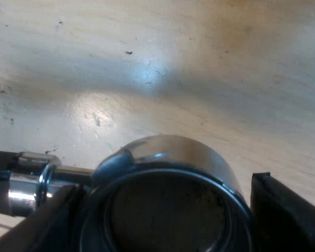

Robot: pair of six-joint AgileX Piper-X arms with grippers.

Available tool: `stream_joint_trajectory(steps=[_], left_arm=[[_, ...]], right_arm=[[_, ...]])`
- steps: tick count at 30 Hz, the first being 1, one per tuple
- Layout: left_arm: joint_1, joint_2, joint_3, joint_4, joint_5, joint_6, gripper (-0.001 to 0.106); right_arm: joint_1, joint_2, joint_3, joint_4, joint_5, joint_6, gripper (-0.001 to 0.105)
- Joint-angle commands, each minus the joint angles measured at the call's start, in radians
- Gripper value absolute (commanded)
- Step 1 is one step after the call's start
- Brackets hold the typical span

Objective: Put the handle in the coffee machine

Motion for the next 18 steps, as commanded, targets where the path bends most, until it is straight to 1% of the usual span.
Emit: stream_joint_trajectory(steps=[1,4,6,7,10,13,14,16,18], left_arm=[[-0.004,0.090,0.001,-0.060,0.014,0.014,0.081],[-0.004,0.121,0.001,-0.083,0.017,0.014,0.081],[-0.004,0.149,0.001,-0.099,0.030,0.014,0.081],[-0.004,0.177,0.001,-0.115,0.056,0.026,0.081],[-0.004,0.180,0.001,-0.122,0.058,0.033,0.081],[-0.004,0.222,0.003,-0.159,0.058,0.063,0.081],[-0.004,0.234,0.003,-0.177,0.075,0.075,0.081],[-0.004,0.245,0.003,-0.195,0.092,0.075,0.081],[-0.004,0.256,0.003,-0.200,0.096,0.080,0.080]], right_arm=[[0.008,-0.032,-0.017,0.005,-0.025,-0.019,0.000],[0.014,-0.043,-0.017,0.005,-0.028,-0.019,0.000],[0.014,-0.050,-0.017,0.007,-0.041,-0.019,0.000],[0.014,-0.050,-0.017,0.007,-0.041,-0.019,0.000],[0.014,-0.054,-0.017,0.010,-0.046,-0.032,0.000],[0.014,-0.057,-0.017,0.016,-0.054,-0.034,0.000],[0.014,-0.057,-0.017,0.019,-0.054,-0.034,0.000],[0.014,-0.057,-0.017,0.026,-0.054,-0.034,0.000],[0.014,-0.057,-0.017,0.027,-0.054,-0.034,0.000]])
